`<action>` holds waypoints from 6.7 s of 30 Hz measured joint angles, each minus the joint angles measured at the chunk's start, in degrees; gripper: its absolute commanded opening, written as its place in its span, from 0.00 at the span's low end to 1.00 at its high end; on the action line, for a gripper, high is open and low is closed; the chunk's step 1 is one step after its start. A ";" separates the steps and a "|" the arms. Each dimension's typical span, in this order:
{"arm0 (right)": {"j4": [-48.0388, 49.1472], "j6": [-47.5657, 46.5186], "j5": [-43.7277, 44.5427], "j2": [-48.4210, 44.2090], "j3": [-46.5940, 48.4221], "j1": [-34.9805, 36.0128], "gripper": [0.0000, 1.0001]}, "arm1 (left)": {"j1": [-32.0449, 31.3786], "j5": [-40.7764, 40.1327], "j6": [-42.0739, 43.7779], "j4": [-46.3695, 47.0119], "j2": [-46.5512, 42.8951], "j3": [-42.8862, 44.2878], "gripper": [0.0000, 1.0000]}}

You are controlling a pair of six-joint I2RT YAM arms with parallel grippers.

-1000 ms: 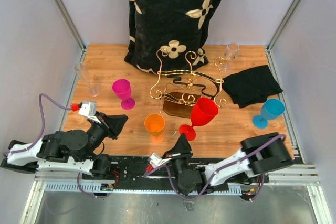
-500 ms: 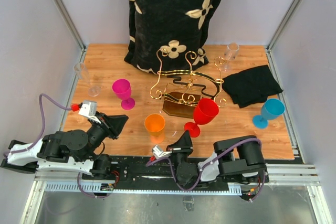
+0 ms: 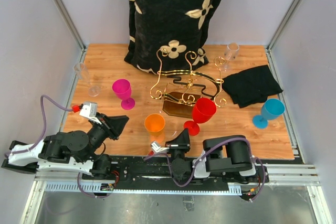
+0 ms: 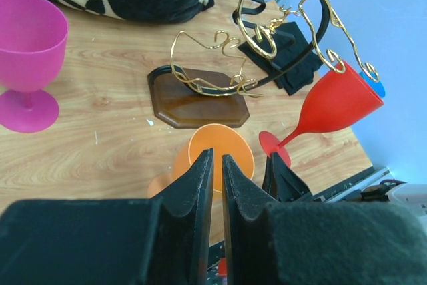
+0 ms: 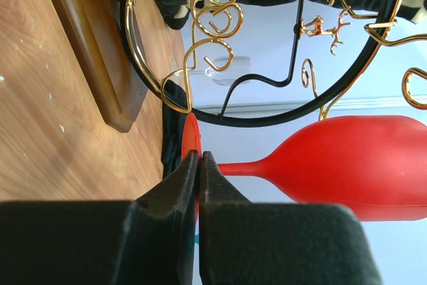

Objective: Take the wine glass off the wine glass rack

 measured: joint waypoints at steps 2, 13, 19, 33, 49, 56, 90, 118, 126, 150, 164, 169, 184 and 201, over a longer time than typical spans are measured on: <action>0.37 0.20 0.00 0.68 1.07 -0.90 0.01 | 0.00 0.02 -0.04 -0.04 -0.33 -0.15 0.15; 0.52 1.09 -0.55 8.00 4.33 -4.70 0.01 | 0.00 -0.04 -0.66 -1.16 -1.60 -0.17 0.15; 0.48 2.60 -0.92 11.45 5.16 -4.70 0.01 | 0.00 0.00 -0.92 -1.33 -1.88 -0.17 0.15; 0.83 7.93 -1.57 16.96 5.33 -4.74 0.08 | 0.00 0.66 -1.51 -1.33 -2.47 -1.33 0.15; 3.48 12.57 -1.33 18.78 6.19 -4.87 0.11 | 0.00 1.46 -3.39 -2.84 -2.45 -2.71 0.15; 3.80 12.33 -1.31 19.08 6.86 -4.85 0.06 | 0.00 1.49 -5.62 -6.27 -1.51 -1.01 0.15; -58.69 36.70 -17.84 11.04 24.46 -1.60 0.01 | 0.00 3.26 -9.27 -8.26 -5.62 -3.15 0.14; -113.59 91.14 -18.86 11.39 30.86 -2.95 0.13 | 0.00 3.39 -9.70 -9.94 -7.72 -3.74 0.14; -113.28 90.99 -19.47 10.12 30.12 -3.06 0.39 | 0.00 3.39 -9.94 -10.32 -7.72 -3.74 0.14; -119.73 91.76 -20.20 7.56 31.58 3.67 0.63 | 0.00 3.39 -10.05 -10.29 -7.72 -3.74 0.14; -115.47 90.12 -25.46 2.10 28.26 5.07 0.63 | 0.00 3.41 -10.03 -10.29 -7.80 -3.74 0.14; -113.22 87.41 -28.57 0.04 27.69 5.07 0.62 | 0.00 3.39 -10.03 -10.29 -8.13 -3.74 0.14; -111.89 84.76 -39.52 -3.54 30.01 9.20 0.50 | 0.00 3.41 -10.01 -10.29 -8.13 -3.76 0.14; -122.22 82.86 -67.36 -39.23 44.76 -2.58 0.74 | 0.00 3.26 -9.94 -9.77 -7.56 -4.57 0.13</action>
